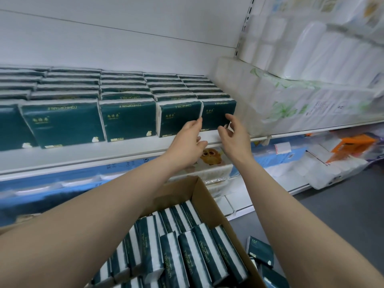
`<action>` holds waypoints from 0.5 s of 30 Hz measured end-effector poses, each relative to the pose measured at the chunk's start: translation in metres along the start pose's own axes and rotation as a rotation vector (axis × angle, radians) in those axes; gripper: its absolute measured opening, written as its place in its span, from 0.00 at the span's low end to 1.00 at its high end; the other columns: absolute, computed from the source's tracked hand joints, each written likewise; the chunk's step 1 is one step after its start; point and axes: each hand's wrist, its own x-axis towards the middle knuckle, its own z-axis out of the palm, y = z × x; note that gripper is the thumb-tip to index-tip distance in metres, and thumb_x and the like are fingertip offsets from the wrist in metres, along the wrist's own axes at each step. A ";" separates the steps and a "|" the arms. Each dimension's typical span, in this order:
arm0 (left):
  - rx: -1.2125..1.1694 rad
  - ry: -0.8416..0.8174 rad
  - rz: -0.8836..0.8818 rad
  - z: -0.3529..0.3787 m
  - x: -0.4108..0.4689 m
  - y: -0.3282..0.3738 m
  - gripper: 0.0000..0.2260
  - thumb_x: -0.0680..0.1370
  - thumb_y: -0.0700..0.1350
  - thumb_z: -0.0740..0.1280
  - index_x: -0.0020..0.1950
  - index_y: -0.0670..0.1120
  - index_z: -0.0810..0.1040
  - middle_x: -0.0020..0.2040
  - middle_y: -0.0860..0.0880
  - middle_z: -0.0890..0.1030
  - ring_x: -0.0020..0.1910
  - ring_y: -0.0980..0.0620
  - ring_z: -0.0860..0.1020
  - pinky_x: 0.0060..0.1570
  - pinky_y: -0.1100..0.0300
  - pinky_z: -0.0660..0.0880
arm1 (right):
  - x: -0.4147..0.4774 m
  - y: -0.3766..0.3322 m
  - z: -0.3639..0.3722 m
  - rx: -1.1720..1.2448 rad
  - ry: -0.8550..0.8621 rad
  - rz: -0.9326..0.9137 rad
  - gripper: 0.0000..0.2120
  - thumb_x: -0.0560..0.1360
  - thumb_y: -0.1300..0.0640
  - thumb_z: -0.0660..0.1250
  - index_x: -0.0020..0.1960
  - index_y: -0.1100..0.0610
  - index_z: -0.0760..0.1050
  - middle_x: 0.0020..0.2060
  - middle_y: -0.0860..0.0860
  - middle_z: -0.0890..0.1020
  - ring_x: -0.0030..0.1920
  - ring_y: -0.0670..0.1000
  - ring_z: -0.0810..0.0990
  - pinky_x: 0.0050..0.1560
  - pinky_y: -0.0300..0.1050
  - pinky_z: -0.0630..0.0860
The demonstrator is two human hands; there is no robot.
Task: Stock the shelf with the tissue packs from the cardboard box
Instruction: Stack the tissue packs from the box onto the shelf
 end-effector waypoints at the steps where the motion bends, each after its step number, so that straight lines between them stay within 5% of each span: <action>1: -0.005 -0.003 0.002 -0.001 -0.004 0.000 0.30 0.81 0.42 0.62 0.80 0.48 0.52 0.78 0.49 0.57 0.70 0.50 0.69 0.67 0.61 0.67 | -0.004 -0.002 -0.001 -0.005 -0.002 0.001 0.21 0.81 0.54 0.62 0.74 0.51 0.67 0.64 0.46 0.75 0.58 0.45 0.75 0.62 0.44 0.72; 6: -0.051 0.065 0.062 -0.013 -0.038 -0.008 0.26 0.80 0.38 0.64 0.77 0.50 0.63 0.72 0.50 0.68 0.67 0.54 0.72 0.66 0.63 0.69 | -0.037 -0.021 -0.006 0.015 -0.021 0.000 0.19 0.82 0.56 0.62 0.73 0.51 0.69 0.70 0.48 0.73 0.67 0.47 0.73 0.65 0.42 0.71; 15: -0.026 0.062 0.028 -0.046 -0.132 -0.036 0.16 0.78 0.37 0.65 0.61 0.53 0.78 0.56 0.56 0.80 0.55 0.59 0.77 0.59 0.61 0.74 | -0.140 -0.039 0.019 -0.010 -0.139 -0.005 0.18 0.79 0.58 0.66 0.69 0.52 0.72 0.64 0.48 0.77 0.59 0.45 0.77 0.62 0.44 0.76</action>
